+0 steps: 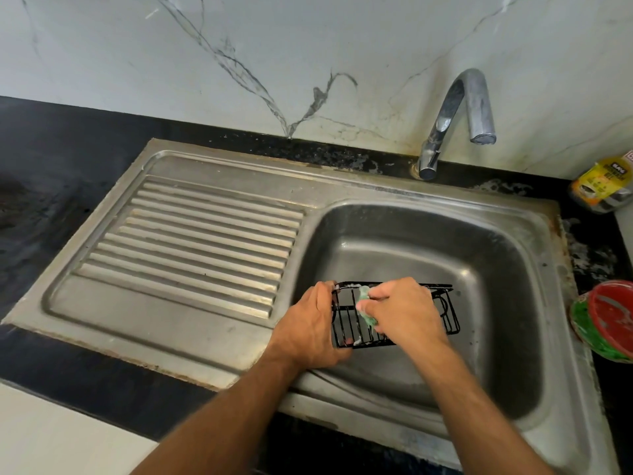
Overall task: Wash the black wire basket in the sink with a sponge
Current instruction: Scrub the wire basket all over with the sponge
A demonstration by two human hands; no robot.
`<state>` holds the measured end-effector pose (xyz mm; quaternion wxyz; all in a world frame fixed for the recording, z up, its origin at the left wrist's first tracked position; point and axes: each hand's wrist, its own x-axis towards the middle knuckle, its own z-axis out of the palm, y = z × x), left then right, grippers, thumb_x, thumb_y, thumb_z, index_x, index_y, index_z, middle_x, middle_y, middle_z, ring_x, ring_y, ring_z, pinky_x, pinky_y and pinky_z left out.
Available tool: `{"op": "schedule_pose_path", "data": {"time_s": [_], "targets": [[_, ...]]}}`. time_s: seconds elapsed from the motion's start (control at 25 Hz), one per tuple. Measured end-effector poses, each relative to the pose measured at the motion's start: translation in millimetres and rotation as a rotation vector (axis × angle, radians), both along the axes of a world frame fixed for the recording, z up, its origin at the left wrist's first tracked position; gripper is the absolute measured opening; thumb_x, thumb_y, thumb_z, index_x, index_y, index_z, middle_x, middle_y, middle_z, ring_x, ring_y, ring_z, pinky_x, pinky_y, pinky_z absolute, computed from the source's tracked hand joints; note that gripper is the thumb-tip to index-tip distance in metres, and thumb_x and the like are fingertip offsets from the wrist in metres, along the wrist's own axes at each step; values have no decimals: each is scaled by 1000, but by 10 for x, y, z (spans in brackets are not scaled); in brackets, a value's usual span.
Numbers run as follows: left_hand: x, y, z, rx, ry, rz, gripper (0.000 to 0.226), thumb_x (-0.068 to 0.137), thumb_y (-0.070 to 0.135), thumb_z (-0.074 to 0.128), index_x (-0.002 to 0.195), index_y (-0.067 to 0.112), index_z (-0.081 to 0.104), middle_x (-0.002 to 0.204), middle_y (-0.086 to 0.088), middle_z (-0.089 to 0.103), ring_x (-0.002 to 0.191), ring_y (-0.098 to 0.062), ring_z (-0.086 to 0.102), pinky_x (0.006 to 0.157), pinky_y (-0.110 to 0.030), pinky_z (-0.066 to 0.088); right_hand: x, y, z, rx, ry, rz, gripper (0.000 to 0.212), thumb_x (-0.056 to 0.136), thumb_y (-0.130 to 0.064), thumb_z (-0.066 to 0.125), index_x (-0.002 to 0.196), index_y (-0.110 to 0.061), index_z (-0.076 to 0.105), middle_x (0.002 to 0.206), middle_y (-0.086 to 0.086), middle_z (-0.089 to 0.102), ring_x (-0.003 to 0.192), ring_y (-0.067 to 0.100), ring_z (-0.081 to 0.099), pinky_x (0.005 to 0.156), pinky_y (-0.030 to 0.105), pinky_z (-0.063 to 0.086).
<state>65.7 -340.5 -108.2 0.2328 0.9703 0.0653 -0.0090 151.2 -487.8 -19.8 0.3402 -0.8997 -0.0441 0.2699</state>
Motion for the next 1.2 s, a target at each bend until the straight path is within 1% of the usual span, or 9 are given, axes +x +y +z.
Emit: {"op": "schedule_pose_path", "data": {"time_s": [0.08, 0.2, 0.36, 0.48, 0.68, 0.8, 0.92, 1.0, 1.2], "targets": [[2, -1, -8, 25, -22, 1, 100, 63, 69, 61, 140, 12, 30, 121, 1, 48, 113, -16, 52, 101, -34, 50, -64, -80, -21, -104, -1, 88, 10, 77, -33, 82, 71, -31, 74, 81, -10, 72, 77, 10, 69, 81, 32, 58], [7, 4, -18, 39, -17, -40, 100, 65, 68, 68, 140, 12, 33, 122, 2, 46, 113, -14, 50, 101, -30, 49, -214, -176, -65, -205, 35, 151, 19, 75, -32, 80, 61, -24, 69, 72, -3, 69, 66, 11, 67, 72, 34, 60], [9, 14, -27, 24, -50, -53, 97, 63, 64, 67, 137, 11, 35, 120, 0, 47, 111, -16, 50, 100, -33, 50, -90, -156, 0, 48, 104, -22, 8, 82, -24, 80, 77, -30, 77, 69, -6, 73, 57, 9, 71, 71, 34, 62], [1, 5, 14, -9, -74, -36, 95, 63, 61, 68, 136, 14, 32, 119, -2, 49, 110, -17, 53, 99, -31, 51, -25, -49, -41, 174, 53, -117, 9, 84, -23, 79, 89, -29, 75, 75, -9, 74, 62, 12, 73, 72, 37, 63], [-3, -23, 63, -24, -42, 14, 103, 64, 67, 67, 143, 13, 28, 126, -1, 49, 117, -15, 51, 104, -28, 47, -122, -98, -126, -34, -87, 72, 14, 83, -25, 77, 96, -25, 74, 97, -4, 73, 87, 12, 69, 90, 35, 56], [11, -32, 102, -50, -23, 28, 106, 66, 65, 71, 146, 10, 29, 129, 0, 49, 122, -14, 50, 106, -25, 43, -251, -131, -78, -89, -268, 189, 11, 88, -21, 68, 97, -26, 73, 94, -7, 67, 82, 8, 64, 86, 29, 54], [20, -37, 95, -36, 9, 49, 111, 68, 59, 76, 151, 6, 25, 135, -1, 46, 130, -16, 46, 111, -26, 39, -54, -272, -2, 103, -4, 61, 12, 81, -22, 80, 84, -32, 74, 77, -13, 73, 68, 1, 68, 76, 23, 56], [31, -31, 93, -33, 30, 61, 114, 68, 58, 78, 153, 6, 22, 139, 0, 44, 134, -15, 42, 114, -25, 35, 99, -337, -7, 257, 15, -155, 15, 80, -21, 81, 85, -33, 74, 77, -13, 75, 66, 4, 71, 79, 28, 58], [28, -34, 106, -47, 13, 57, 110, 66, 58, 79, 150, 10, 25, 133, 1, 46, 127, -14, 47, 108, -24, 40, 69, -196, -168, 103, -76, -79, 15, 83, -31, 78, 97, -27, 78, 87, -16, 74, 80, -2, 67, 85, 27, 57]]}}
